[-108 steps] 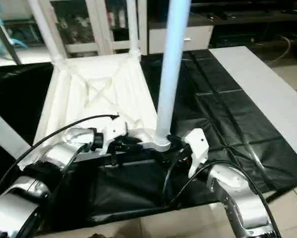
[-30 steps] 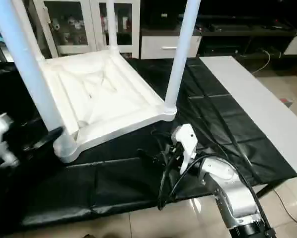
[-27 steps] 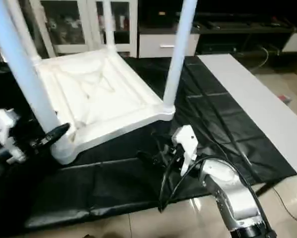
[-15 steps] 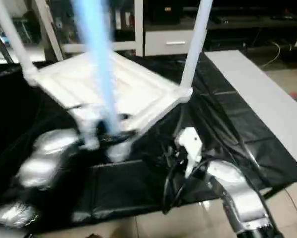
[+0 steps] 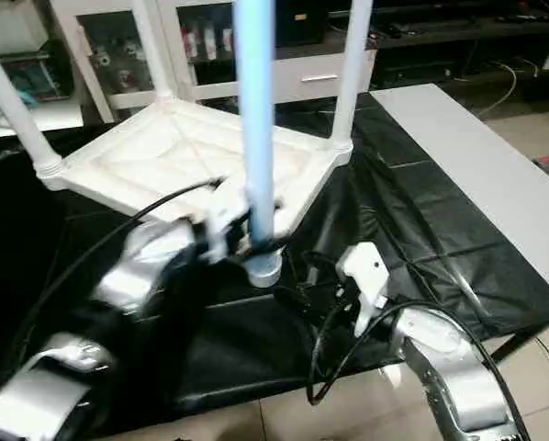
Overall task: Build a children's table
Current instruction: Rotate table base
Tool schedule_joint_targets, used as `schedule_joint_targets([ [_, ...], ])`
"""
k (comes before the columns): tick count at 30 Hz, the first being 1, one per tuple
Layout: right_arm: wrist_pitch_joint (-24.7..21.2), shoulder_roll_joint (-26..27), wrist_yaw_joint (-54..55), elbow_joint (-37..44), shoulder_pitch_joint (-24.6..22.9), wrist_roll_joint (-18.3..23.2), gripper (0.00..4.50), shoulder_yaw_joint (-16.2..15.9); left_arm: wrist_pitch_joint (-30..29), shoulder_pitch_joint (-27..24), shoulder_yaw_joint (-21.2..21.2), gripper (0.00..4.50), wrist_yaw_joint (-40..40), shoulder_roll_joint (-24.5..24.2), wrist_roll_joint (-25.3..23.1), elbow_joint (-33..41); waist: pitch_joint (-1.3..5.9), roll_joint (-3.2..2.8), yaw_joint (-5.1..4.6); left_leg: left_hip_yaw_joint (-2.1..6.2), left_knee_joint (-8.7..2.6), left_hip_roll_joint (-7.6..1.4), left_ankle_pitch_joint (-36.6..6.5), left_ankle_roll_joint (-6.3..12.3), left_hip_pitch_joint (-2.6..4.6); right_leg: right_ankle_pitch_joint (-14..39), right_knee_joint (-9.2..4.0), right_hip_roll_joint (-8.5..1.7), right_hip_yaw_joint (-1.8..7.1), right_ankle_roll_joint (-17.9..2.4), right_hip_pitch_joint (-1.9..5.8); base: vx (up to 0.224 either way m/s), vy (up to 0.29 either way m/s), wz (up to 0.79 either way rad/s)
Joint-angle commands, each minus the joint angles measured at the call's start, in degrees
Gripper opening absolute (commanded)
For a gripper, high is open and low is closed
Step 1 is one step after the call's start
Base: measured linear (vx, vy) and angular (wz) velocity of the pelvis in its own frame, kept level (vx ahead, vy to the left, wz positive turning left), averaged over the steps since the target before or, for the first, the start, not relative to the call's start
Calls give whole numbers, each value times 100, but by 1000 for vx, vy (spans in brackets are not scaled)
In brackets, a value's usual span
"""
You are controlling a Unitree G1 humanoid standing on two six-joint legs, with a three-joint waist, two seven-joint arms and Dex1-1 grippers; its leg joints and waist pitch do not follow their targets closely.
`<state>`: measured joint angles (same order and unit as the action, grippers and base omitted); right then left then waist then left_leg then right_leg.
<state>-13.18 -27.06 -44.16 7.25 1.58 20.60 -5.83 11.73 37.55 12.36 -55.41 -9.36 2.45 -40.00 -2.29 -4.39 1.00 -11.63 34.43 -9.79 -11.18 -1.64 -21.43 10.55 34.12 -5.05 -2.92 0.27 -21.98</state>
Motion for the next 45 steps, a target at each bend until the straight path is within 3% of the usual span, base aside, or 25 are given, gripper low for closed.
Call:
schedule_joint_targets([
  [1, -71, -24, 5, 204, 9, 10, 380, 88, -17, -74, 166, 300, -430, -241, -113, -134, 336, 114, -8, 197, -405, -322, -1313, 577, 65, 1302, -446, -320, 192, -1307, 197, 0, 0, 0],
  [7, -72, 56, 17, 33, 332, -103, 380, -120, 339, 432, 118, 300, -275, -631, -472, -1066, 342, 88, -4, 205, -433, -318, -1534, 324, 110, 1360, -440, -335, 203, -1273, 172, 0, 0, 0],
  [13, -76, 274, 133, -161, 622, -317, 380, -306, 614, 899, 567, 300, 6, -775, -1095, -1705, 355, 81, 54, 200, -417, -323, -1267, 361, 91, 903, -400, -352, 213, -1365, 189, 0, 0, 0],
  [14, -76, 303, 149, -181, 659, -344, 380, -335, 666, 966, 630, 300, 46, -775, -1172, -1792, 359, 47, 59, 205, -417, -317, -1187, 362, 79, 796, -378, -357, 206, -1381, 208, 0, 0, 0],
  [17, -90, 354, 195, -215, 723, -383, 380, -377, 727, 1070, 731, 300, 97, -768, -1303, -1913, 372, 62, 64, 197, -402, -324, -1085, 412, 76, 557, -359, -365, 204, -1472, 215, 0, 0, 0],
  [20, -116, 397, 275, -293, 828, -513, 380, -473, 761, 1247, 943, 300, -45, -806, -1596, -2131, 365, 62, 61, 196, -408, -330, -1109, 407, 81, 621, -366, -359, 203, -1479, 203, 0, 0, 0],
  [21, -104, 421, 310, -363, 877, -567, 380, -493, 748, 1296, 1016, 300, -149, -847, -1693, -2185, 362, 31, 66, 197, -411, -327, -1134, 392, 86, 669, -376, -365, 204, -1475, 204, 0, 0, 0],
  [27, 73, 824, 958, -1057, 1372, -943, 380, -409, 757, 1584, 1364, 300, -260, -1161, -2163, -2439, 368, 38, 13, 202, -420, -315, -1204, 228, 85, 600, -354, -364, 201, -1537, 206, 0, 0, 0],
  [28, 63, 883, 995, -1088, 1429, -913, 380, -392, 802, 1608, 1400, 300, -228, -1204, -2224, -2475, 369, 89, 14, 196, -417, -315, -1169, 255, 80, 546, -347, -361, 202, -1551, 215, 0, 0, 0],
  [29, 77, 945, 1061, -1153, 1506, -922, 380, -385, 844, 1632, 1434, 300, -177, -1246, -2289, -2520, 380, 49, 30, 197, -405, -320, -1095, 312, 85, 445, -330, -376, 206, -1585, 221, 0, 0, 0],
  [35, 122, 1193, 996, -1472, 1774, -829, 380, -390, 931, 1672, 1490, 300, -101, -1345, -2438, -2612, 381, 55, 9, 196, -403, -322, -1064, 385, 64, 398, -313, -383, 194, -1670, 216, 0, 0, 0],
  [36, 160, 1260, 901, -1583, 1851, -817, 380, -442, 931, 1668, 1497, 300, -144, -1371, -2451, -2627, 376, 49, 17, 186, -402, -331, -1105, 364, 85, 469, -329, -379, 197, -1650, 199, 0, 0, 0],
  [42, 429, 1495, 1188, -2419, 2321, -1114, 380, -417, 890, 1574, 1454, 300, -559, -1430, -2364, -2564, 396, 48, -39, 190, -390, -320, -913, 421, 55, 180, -279, -379, 187, -1750, 213, 0, 0, 0],
  [45, 477, 1519, 1283, -2650, 2458, -1160, 380, -353, 841, 1474, 1442, 300, -769, -1470, -2302, -2459, 379, 73, -39, 182, -389, -324, -970, 424, 57, 332, -287, -394, 190, -1788, 203, 0, 0, 0],
])
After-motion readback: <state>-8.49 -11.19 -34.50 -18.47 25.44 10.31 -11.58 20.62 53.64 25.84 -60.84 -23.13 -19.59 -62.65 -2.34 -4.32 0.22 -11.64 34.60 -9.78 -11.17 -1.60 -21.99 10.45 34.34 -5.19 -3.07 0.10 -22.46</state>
